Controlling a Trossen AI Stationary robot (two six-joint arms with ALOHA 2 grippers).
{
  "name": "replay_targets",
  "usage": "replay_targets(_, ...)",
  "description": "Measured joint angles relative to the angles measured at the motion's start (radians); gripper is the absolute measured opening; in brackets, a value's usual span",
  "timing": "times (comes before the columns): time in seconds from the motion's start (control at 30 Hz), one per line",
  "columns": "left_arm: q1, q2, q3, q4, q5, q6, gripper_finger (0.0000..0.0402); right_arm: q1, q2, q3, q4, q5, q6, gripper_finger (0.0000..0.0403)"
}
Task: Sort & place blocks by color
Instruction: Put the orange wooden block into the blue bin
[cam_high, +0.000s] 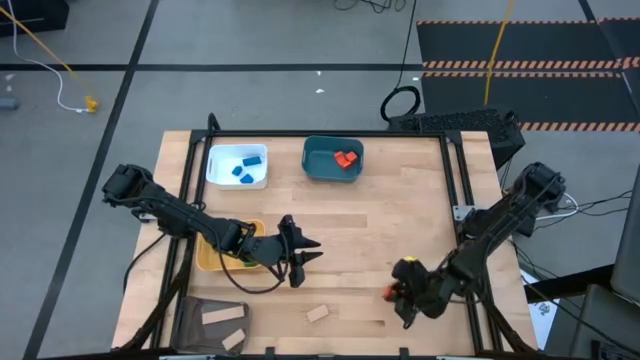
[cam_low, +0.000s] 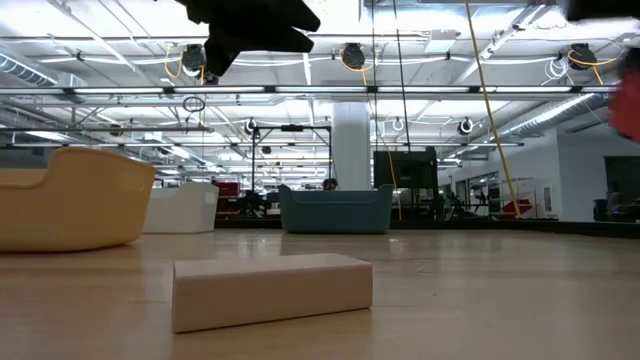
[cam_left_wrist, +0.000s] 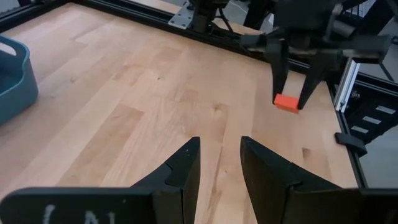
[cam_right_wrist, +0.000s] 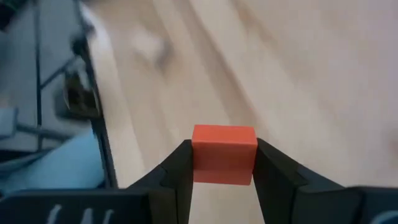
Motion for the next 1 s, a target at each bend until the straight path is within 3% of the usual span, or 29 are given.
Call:
replay_targets(0.2, 0.0, 0.0, 0.0, 0.006, 0.044, 0.019, 0.0115, -0.119, -0.022, 0.0, 0.193, 0.177, -0.438, 0.0115)
replay_targets(0.5, 0.019, 0.0, 0.0, 0.087, 0.073, 0.091, 0.0116, -0.291, -0.023, 0.001, 0.476, 0.204, -1.069, 0.012)
replay_targets(0.87, 0.221, 0.0, 0.0, 0.082, 0.073, 0.167, 0.0116, -0.536, -0.023, 0.001, 0.486, 0.204, -1.468, 0.0119)
replay_targets(1.0, 0.3, 0.0, 0.0, 0.082, 0.097, 0.169, 0.0116, -0.618, -0.023, 0.001, 0.484, 0.204, -1.527, 0.0119)
